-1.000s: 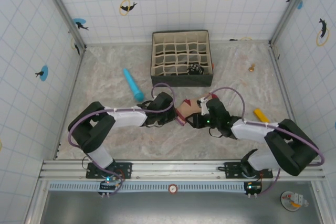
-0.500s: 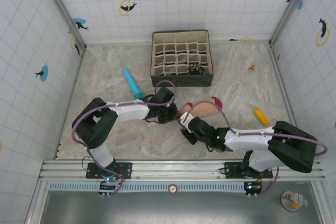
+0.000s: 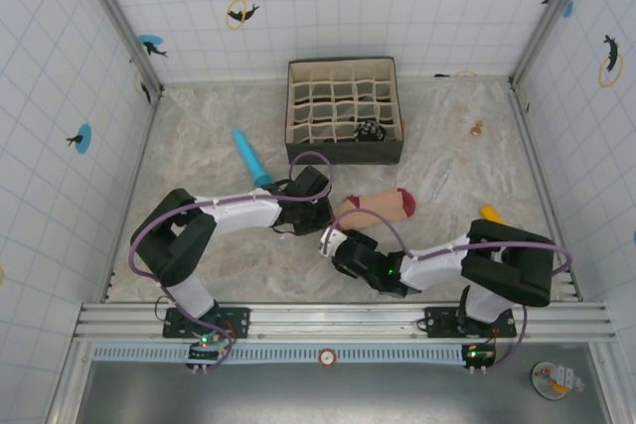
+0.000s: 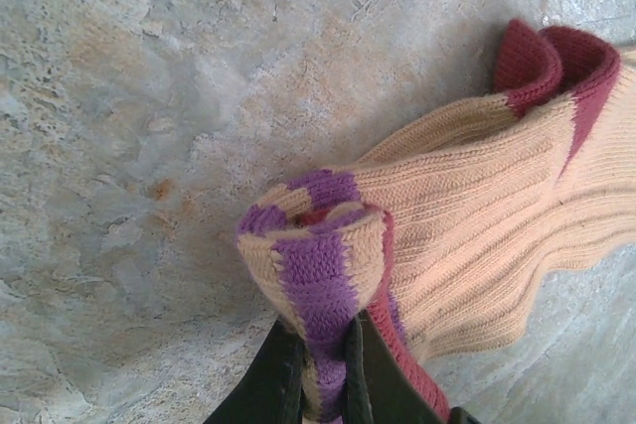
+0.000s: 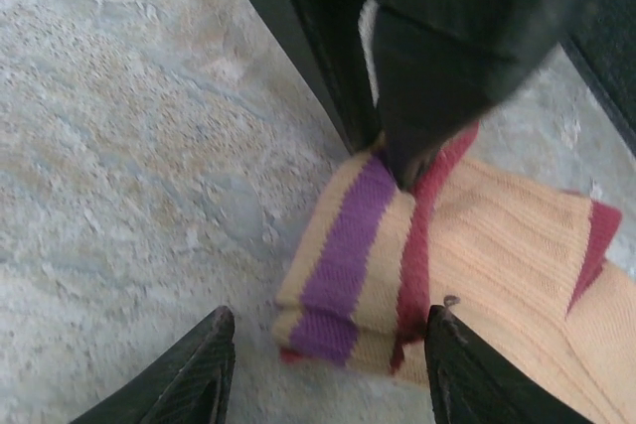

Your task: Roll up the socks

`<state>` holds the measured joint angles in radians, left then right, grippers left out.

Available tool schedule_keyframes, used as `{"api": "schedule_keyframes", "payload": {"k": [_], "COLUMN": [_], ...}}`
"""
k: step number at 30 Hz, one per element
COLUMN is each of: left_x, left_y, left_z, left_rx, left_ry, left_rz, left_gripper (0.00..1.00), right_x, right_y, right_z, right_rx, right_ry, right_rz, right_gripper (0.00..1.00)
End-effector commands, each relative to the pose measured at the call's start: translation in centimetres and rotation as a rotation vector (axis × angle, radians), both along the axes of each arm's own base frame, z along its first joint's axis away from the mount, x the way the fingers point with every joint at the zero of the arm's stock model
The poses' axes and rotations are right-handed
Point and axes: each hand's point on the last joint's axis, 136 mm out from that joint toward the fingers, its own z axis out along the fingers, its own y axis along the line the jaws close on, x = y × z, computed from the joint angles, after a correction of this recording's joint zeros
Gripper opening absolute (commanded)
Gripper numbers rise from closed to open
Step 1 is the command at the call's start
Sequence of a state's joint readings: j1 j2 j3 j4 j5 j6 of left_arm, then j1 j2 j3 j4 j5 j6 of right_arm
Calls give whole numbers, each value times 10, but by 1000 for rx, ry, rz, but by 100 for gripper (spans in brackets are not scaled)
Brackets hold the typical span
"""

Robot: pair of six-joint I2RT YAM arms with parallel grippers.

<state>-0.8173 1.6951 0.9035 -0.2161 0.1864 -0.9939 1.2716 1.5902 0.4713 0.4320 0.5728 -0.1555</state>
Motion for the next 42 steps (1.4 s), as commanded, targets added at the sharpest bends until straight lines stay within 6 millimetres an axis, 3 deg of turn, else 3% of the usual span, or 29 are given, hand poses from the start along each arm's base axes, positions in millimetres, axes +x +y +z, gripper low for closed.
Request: {"api": "schedule_keyframes", "payload": {"k": [1, 5, 12, 13, 18, 21, 26, 36, 42], "left_x": [-16, -17, -11, -10, -5, -5, -8, -11, -13], "left_y": [24, 23, 29, 29, 32, 36, 42, 48, 44], "left_z": [-16, -9, 12, 15, 31, 33, 30, 47, 46], "left_rx": [90, 52, 30, 29, 0, 5, 6, -118, -179], "left_ry": [50, 30, -70, -84, -156, -170, -174, -287, -302], "left_rz": [9, 18, 25, 29, 48, 58, 78, 127, 124], "left_gripper": [0, 0, 0, 8, 51, 64, 67, 67, 60], "right_x": [10, 16, 15, 13, 6, 5, 2, 6, 16], "right_y": [22, 24, 21, 21, 20, 18, 14, 4, -1], "right_z": [18, 9, -4, -5, -8, -12, -17, -27, -30], "right_rx": [38, 1, 14, 31, 154, 213, 288, 471, 664], "right_ry": [-96, -119, -67, -48, 80, 165, 284, 615, 910], "right_rz": [0, -20, -39, -37, -22, -21, -16, -92, -215], "right_gripper": [53, 45, 4, 1, 0, 0, 0, 0, 0]}}
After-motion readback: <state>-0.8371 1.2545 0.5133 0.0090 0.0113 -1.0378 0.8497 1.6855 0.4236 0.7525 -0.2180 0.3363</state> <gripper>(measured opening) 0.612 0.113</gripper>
